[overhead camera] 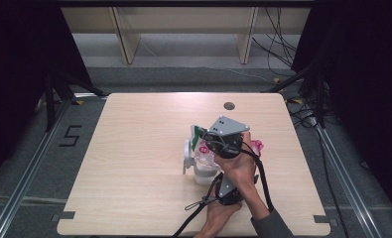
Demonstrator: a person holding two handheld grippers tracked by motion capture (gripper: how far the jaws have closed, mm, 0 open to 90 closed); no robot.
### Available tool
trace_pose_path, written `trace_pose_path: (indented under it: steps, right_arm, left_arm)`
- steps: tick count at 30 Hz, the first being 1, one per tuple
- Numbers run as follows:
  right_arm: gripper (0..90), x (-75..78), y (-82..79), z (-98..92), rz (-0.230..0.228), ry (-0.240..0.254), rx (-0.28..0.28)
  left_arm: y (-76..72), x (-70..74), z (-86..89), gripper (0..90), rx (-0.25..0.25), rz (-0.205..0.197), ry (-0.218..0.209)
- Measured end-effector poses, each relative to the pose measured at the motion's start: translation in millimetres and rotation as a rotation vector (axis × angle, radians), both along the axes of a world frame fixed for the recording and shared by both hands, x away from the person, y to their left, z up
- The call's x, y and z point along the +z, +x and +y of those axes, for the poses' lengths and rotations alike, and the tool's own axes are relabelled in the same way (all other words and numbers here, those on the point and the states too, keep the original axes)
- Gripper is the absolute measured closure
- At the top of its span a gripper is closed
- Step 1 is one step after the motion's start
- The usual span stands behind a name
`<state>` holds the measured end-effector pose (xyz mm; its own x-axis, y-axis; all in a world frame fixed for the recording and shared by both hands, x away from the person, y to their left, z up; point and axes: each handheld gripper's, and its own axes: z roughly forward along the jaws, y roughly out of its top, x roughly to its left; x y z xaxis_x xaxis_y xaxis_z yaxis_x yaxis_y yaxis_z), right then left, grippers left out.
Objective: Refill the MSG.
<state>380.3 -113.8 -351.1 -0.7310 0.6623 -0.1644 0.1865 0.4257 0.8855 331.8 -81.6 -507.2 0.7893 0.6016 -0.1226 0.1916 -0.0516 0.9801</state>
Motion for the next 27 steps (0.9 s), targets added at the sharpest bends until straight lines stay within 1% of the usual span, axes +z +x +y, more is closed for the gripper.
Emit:
trace_pose_path:
  steps: [1,3,4,5,6,8,10,11,12,13,14,15,16,17,19,20,21,22,23,24,25,26,27]
  right_arm:
    - [89.9,1.1,3.1,-1.6,-0.046,-0.02,0.013]
    - [89.9,2.6,2.4,-2.0,-0.035,-0.026,0.029]
    - [89.9,3.4,3.7,-2.6,-0.08,-0.04,0.03]
    - [89.9,3.2,3.0,-1.5,-0.06,-0.03,0.023]
    - [89.9,2.9,2.0,-0.8,-0.035,-0.027,0.019]
    - [89.9,2.9,3.5,-1.3,-0.054,-0.038,0.019]
    - [89.9,2.6,3.3,-0.6,-0.042,-0.036,0.027]
    - [89.8,2.4,4.2,-0.7,-0.045,-0.041,0.029]
    - [89.8,2.4,4.6,-1.1,-0.027,-0.047,0.034]
    - [89.8,1.3,5.1,-1.0,-0.022,-0.036,0.017]
    - [89.8,1.3,6.0,-1.4,-0.021,-0.037,0.017]
    - [89.8,1.2,5.9,-1.2,-0.02,-0.035,0.017]
    - [89.8,1.9,6.4,-1.3,-0.036,-0.043,0.028]
    - [89.8,2.7,5.8,-1.2,-0.043,-0.046,0.029]
    - [89.8,3.8,5.0,0.0,-0.033,-0.051,0.043]
    - [89.8,3.0,4.8,1.0,-0.031,-0.048,0.034]
    - [89.8,3.1,5.9,0.6,-0.031,-0.058,0.037]
    - [89.7,1.4,6.6,1.6,-0.032,-0.054,0.028]
    - [89.8,0.4,7.0,1.6,-0.025,-0.049,0.021]
    - [89.8,0.1,6.7,2.1,-0.017,-0.043,0.02]
    - [89.8,1.5,7.6,0.9,-0.021,-0.054,0.041]
    - [89.8,1.9,7.2,1.5,-0.034,-0.045,0.03]
    - [89.8,2.3,6.3,2.1,-0.024,-0.043,0.033]
  left_arm:
    - [0.2,0.2,0.3,75.2,-0.007,-0.005,-0.005]
    - [0.4,0.6,0.4,75.3,-0.012,-0.007,-0.01]
    - [0.6,1.0,0.5,75.3,-0.018,-0.008,-0.011]
    - [-0.2,0.9,-3.5,75.3,-0.002,0.005,-0.068]
    - [-0.6,0.9,-5.0,75.3,0.003,0.01,-0.088]
    - [-0.2,1.1,-4.0,75.3,-0.004,0.006,-0.072]
    - [-0.3,1.0,-4.8,75.3,-0.004,0.01,-0.079]
    - [-0.3,1.2,-4.3,75.3,-0.007,0.013,-0.069]
    - [0.0,0.5,-5.1,75.3,-0.005,0.012,-0.073]
    - [0.1,0.5,-4.4,75.2,-0.007,0.013,-0.062]
    - [0.1,0.1,-5.2,75.2,-0.001,0.007,-0.069]
    - [-0.1,0.2,-4.9,75.2,-0.001,0.005,-0.067]
    - [-0.3,0.4,-4.7,75.2,0.002,0.001,-0.07]
    - [-0.5,0.9,-4.7,75.2,0.004,0.0,-0.073]
    - [-0.7,1.4,-4.8,75.2,0.004,0.001,-0.079]
    - [1.0,1.2,-4.7,75.2,-0.034,0.0,-0.063]
    - [2.1,1.2,-2.7,75.1,-0.048,0.002,-0.022]
    - [1.5,0.3,-3.8,75.1,-0.044,0.011,-0.046]
    - [-0.9,-0.7,-6.1,75.1,-0.059,0.045,-0.08]
    - [-0.8,-0.5,-5.7,75.1,-0.059,0.045,-0.08]
    - [-1.0,-0.1,-5.7,75.1,-0.051,0.045,-0.081]
    - [-1.4,-0.1,-6.5,75.1,-0.032,0.042,-0.089]
    - [-1.4,0.1,-6.5,75.2,-0.033,0.042,-0.091]
